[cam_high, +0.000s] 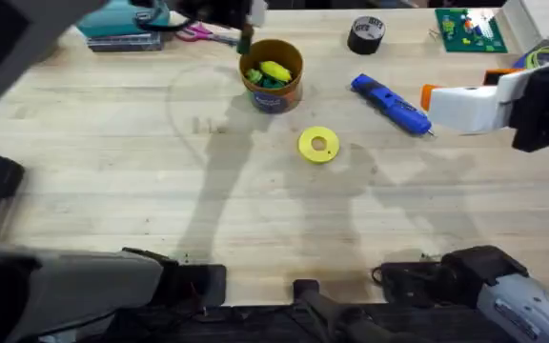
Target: Pick up the gripper from the table and insert it into the empty holder that is missing its gripper. Then pick up a screw, insert it into the mounting hole, and use the screwdriver to tighten it. Finally, clean up the table by picking up the vegetable and placing it into the bucket.
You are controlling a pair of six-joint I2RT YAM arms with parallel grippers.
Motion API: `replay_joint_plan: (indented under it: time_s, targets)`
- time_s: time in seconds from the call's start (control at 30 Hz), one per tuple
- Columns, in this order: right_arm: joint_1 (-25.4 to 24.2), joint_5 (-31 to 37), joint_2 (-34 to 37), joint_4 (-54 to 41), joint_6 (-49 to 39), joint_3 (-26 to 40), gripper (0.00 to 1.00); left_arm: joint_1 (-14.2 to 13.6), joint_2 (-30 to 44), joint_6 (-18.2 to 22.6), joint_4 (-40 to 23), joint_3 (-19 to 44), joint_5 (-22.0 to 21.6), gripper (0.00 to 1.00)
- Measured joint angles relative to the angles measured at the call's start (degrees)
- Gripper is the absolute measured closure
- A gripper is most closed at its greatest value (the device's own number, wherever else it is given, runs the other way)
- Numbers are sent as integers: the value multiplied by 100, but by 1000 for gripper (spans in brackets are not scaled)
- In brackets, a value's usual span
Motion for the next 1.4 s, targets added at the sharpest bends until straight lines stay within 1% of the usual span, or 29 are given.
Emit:
replay_joint_plan:
  time_s: [0.13, 0.23, 0.3, 0.4, 0.63, 0.67, 0.83, 0.87, 0.93, 0.97, 1.07, 1.13, 1.27, 1.4]
  targets:
    - [0, 0, 0, 0, -2, 0, 4, -222, 415, 0, 216, 0, 54, 976]
    - [0, 0, 0, -2, -2, 0, 4, -326, 766, 2, 569, 0, 58, 976]
    - [0, 0, 0, -1, -2, 0, 4, -355, 970, 2, 789, 0, 64, 976]
    - [0, 0, 0, -2, 0, 0, 4, -360, 1200, 2, 961, 0, 67, 976]
    - [0, 0, 0, 0, -1, 0, 4, -360, 1415, 7, 1020, 0, 69, 967]
    - [0, 0, 0, 0, -2, 0, 4, -360, 1415, 35, 1036, 0, 69, 885]
    - [0, 0, 0, 0, -2, 0, 4, -360, 1414, 2, 1044, 0, 71, 118]
    - [0, 0, 0, -2, -2, 0, 4, -360, 1414, -13, 1037, 0, 69, 45]
    - [0, 0, 0, 0, -2, 0, 4, -360, 1414, -10, 961, 1, 57, 17]
    - [0, 0, 0, 0, -2, 0, 4, -348, 1412, -4, 674, 34, 45, 15]
    - [0, 0, 0, 0, -2, 0, 4, -320, 1373, -2, 262, 110, 43, 15]
    - [0, 0, 0, 0, -2, 0, 4, -274, 1222, -2, -44, 127, 39, 15]
    - [0, 0, 0, 0, -2, 0, 5, -140, 655, -2, -534, 142, 2, 15]
    - [0, 0, 0, 0, -2, 0, 4, 7, -39, 0, -1147, 236, -149, 15]
